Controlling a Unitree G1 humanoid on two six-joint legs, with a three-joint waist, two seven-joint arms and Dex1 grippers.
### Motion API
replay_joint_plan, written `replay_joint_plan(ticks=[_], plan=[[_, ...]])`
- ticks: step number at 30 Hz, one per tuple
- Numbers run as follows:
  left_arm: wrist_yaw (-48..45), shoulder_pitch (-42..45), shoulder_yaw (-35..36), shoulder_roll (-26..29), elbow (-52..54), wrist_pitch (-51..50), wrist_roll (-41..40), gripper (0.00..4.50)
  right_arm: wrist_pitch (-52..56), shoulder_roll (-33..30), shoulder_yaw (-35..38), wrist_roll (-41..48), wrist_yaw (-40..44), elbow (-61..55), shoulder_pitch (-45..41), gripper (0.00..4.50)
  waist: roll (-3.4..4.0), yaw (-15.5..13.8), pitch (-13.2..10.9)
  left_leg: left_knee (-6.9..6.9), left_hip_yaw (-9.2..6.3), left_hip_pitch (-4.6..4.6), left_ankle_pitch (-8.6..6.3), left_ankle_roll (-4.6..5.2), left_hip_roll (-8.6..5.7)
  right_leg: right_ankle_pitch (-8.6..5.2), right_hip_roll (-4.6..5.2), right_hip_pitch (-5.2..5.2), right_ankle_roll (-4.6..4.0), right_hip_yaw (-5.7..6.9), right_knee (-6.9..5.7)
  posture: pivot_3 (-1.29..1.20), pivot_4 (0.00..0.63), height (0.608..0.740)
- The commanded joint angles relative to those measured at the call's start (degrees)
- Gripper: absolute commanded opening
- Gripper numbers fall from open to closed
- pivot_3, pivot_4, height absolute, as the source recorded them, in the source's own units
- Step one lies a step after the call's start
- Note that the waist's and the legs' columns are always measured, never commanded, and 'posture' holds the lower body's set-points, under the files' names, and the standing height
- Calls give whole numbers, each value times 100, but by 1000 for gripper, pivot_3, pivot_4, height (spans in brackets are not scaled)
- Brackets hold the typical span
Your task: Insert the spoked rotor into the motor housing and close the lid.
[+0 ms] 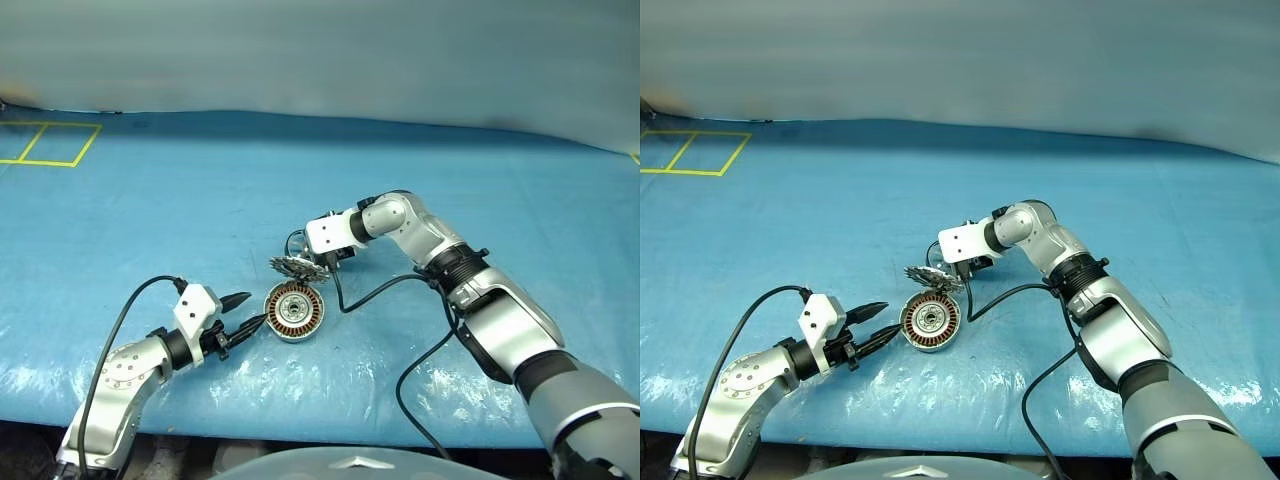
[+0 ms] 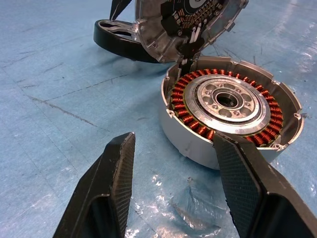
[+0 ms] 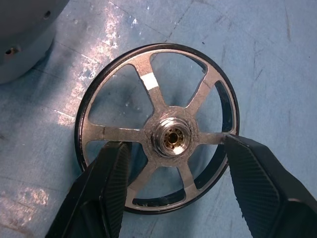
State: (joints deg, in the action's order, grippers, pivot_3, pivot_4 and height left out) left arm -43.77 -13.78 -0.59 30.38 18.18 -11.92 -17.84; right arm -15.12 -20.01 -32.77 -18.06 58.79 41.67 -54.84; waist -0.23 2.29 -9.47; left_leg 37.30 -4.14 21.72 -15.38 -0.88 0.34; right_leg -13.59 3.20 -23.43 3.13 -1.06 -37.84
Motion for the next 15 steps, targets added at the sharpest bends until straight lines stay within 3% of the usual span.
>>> replay_joint_plan(ticks=[1,15], plan=[[-23,117,-28,53,111,53,48,2673,-106,-88,267,80,-60,-368,0,3092,0,-3,0,0,0,0,0,0,0,0,0,0,0,0,0,0,150,740],[-116,359,-108,78,-17,-56,76,2673,-135,-222,423,136,46,-1019,296,3092,1,-2,0,1,0,0,1,-2,0,0,-1,0,0,0,-3,0,150,740]])
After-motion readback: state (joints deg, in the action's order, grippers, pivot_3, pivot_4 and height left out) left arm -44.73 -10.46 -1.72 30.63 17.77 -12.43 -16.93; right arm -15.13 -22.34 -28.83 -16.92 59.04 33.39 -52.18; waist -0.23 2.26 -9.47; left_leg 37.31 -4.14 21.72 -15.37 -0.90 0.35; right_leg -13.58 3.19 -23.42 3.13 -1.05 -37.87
